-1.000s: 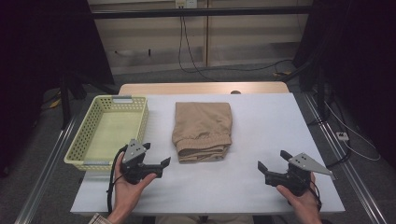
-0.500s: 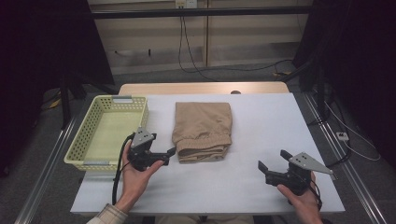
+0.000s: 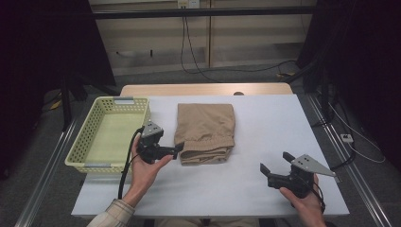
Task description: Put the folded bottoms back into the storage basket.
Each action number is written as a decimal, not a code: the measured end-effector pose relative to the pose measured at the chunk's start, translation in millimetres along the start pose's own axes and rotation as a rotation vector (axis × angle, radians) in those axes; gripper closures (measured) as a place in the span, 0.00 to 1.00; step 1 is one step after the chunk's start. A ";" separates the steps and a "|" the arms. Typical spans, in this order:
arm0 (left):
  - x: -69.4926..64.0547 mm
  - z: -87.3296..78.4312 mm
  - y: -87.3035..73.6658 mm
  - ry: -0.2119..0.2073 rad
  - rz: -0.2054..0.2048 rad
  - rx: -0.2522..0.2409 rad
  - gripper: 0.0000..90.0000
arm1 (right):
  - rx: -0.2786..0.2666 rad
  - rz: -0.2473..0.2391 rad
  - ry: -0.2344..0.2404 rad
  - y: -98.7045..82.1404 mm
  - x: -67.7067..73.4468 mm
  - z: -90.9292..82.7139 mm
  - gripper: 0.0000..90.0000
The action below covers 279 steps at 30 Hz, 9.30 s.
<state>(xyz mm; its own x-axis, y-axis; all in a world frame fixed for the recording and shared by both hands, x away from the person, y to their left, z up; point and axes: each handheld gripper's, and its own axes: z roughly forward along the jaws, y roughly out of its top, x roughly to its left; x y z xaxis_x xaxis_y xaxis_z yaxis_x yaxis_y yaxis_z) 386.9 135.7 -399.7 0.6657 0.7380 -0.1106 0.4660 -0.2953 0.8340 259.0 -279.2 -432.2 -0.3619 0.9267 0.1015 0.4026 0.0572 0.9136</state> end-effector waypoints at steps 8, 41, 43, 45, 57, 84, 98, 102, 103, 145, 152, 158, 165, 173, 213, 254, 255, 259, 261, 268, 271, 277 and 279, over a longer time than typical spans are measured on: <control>3.3 3.5 14.7 0.004 -0.020 0.005 0.08 | -0.001 0.000 0.003 -0.1 0.1 -0.1 0.06; 38.9 65.6 40.2 0.065 -0.120 0.044 0.17 | 0.007 -0.006 0.014 -0.2 0.3 0.2 0.06; 42.6 70.9 40.2 0.077 -0.138 0.050 0.17 | 0.008 -0.006 0.013 -0.3 0.3 0.3 0.06; 46.0 75.8 40.4 0.082 -0.152 0.068 0.20 | 0.008 -0.004 0.012 -0.2 0.6 0.3 0.06; 62.8 104.4 27.4 0.086 -0.227 0.166 0.36 | 0.013 -0.004 0.011 -0.5 0.6 0.4 0.06; 62.3 120.8 21.9 0.041 -0.295 0.342 0.70 | 0.029 -0.010 0.013 -1.3 1.5 3.2 0.06; 59.4 123.8 19.8 -0.004 -0.300 0.328 0.94 | 0.038 -0.020 0.012 -1.6 1.8 4.0 0.06; 58.4 123.3 18.8 -0.002 -0.280 0.312 0.94 | 0.037 -0.018 0.014 -1.6 1.5 3.3 0.06; 58.5 122.7 19.0 -0.009 -0.274 0.312 0.94 | 0.038 -0.016 0.014 -1.6 1.4 3.2 0.06; 40.3 53.7 63.6 -0.097 -0.116 -0.061 0.97 | 0.024 -0.007 0.004 -1.0 -0.6 1.0 0.06; 35.9 44.4 68.3 -0.115 -0.106 -0.105 0.97 | 0.026 -0.007 0.003 -1.0 -0.3 1.4 0.06; 26.8 35.9 76.3 -0.111 -0.062 -0.128 0.97 | 0.028 -0.009 0.004 -1.2 -0.3 1.7 0.06; 20.5 23.2 84.8 -0.118 -0.031 -0.172 0.97 | 0.029 -0.003 0.004 -1.1 -0.5 1.2 0.06; 15.0 4.7 84.6 -0.136 -0.005 -0.209 0.97 | 0.028 -0.003 0.003 -1.2 -0.5 1.0 0.06; 21.7 -74.2 90.0 -0.071 0.043 -0.319 0.97 | 0.027 -0.012 0.007 -1.2 1.2 0.8 0.06; 24.1 -143.5 92.5 0.006 0.070 -0.422 0.97 | 0.028 -0.018 0.000 -1.8 1.2 0.1 0.05; 23.8 -145.1 93.1 0.008 0.071 -0.424 0.97 | 0.028 -0.018 0.000 -1.8 1.0 0.1 0.05; 21.7 -150.0 93.7 0.017 0.081 -0.422 0.97 | 0.028 -0.012 -0.002 -2.1 0.6 0.4 0.05; 21.6 -153.1 92.9 0.020 0.077 -0.423 0.97 | 0.028 -0.010 -0.002 -2.1 0.5 0.5 0.05; 27.7 -166.3 89.8 0.037 0.074 -0.432 0.97 | 0.028 -0.013 -0.003 -2.0 1.0 0.9 0.05; 30.0 -169.0 89.4 0.051 0.084 -0.421 0.97 | 0.031 -0.016 -0.005 -2.2 1.1 1.3 0.05; 36.6 -177.2 83.9 0.067 0.071 -0.427 0.97 | 0.031 -0.017 -0.005 -2.1 1.3 1.1 0.05; 40.9 -179.8 81.9 0.074 0.058 -0.425 0.97 | 0.029 -0.015 -0.002 -2.0 1.9 0.8 0.05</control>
<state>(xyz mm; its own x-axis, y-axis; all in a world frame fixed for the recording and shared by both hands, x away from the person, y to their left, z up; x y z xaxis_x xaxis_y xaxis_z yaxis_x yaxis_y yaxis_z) 347.5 250.7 -238.8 0.6330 0.7736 -0.0305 0.1375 -0.0735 0.9878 258.3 -277.3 -434.1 -0.3659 0.9266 0.0870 0.4218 0.0818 0.9030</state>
